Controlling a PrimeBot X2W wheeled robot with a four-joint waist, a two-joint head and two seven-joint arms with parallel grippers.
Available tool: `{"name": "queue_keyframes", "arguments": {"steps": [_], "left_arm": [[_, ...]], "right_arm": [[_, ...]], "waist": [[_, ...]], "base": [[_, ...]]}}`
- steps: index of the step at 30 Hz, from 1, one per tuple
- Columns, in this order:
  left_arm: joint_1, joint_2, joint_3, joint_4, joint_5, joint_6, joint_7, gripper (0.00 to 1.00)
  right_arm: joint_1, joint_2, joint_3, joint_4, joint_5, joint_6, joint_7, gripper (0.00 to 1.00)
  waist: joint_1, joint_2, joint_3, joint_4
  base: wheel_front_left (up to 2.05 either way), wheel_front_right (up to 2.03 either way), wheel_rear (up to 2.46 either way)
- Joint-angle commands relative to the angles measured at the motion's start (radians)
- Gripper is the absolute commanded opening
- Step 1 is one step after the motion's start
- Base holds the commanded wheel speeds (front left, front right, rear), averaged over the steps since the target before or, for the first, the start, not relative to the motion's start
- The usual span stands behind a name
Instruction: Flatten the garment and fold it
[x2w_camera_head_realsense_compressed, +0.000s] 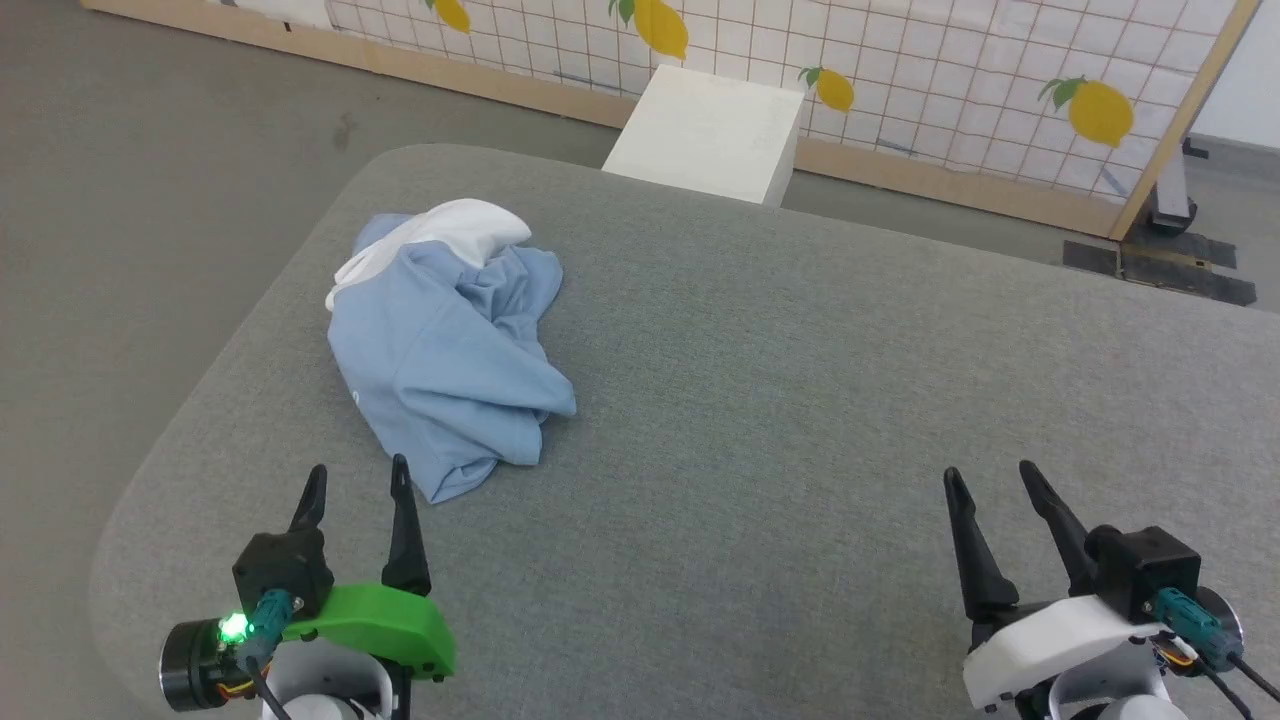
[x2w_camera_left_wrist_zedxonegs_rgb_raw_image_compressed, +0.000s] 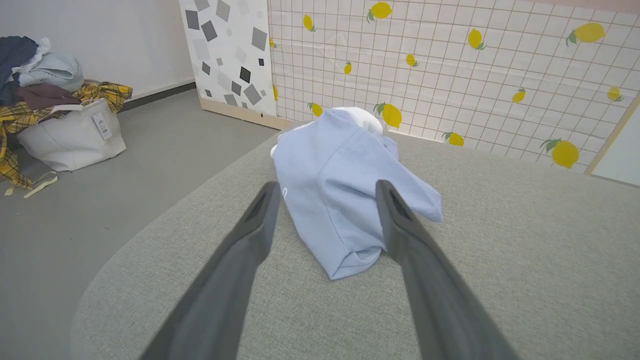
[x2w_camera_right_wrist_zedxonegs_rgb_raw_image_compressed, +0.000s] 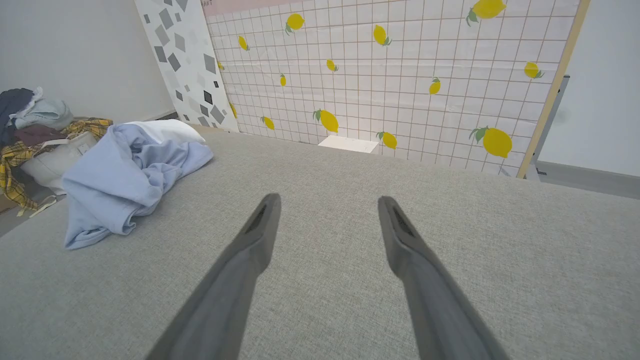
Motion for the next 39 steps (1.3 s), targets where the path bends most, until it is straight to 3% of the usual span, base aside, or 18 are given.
{"name": "queue_keyframes", "arguments": {"steps": [1, 30, 39], "left_arm": [[-0.001, -0.003, 0.0, 0.005, -0.019, 0.008, -0.009, 1.0], [-0.004, -0.004, -0.002, 0.041, -0.043, 0.071, -0.069, 1.0], [-0.087, 0.013, -0.014, 0.096, -0.06, 0.041, -0.081, 1.0]], "right_arm": [[0.013, 0.001, 0.002, 0.006, 0.01, -0.001, -0.011, 1.0], [0.028, 0.001, -0.009, 0.03, 0.012, -0.001, -0.07, 1.0], [0.015, 0.001, -0.011, 0.009, 0.021, -0.001, -0.068, 1.0]], "waist": [[-0.0001, 0.0, 0.001, 0.007], [-0.0001, 0.0, 0.017, 0.092], [-0.0001, 0.0, 0.044, 0.106]], "base": [[0.0, 0.0, 0.0], [0.0, 0.0, 0.0], [0.0, 0.0, 0.0]]}}
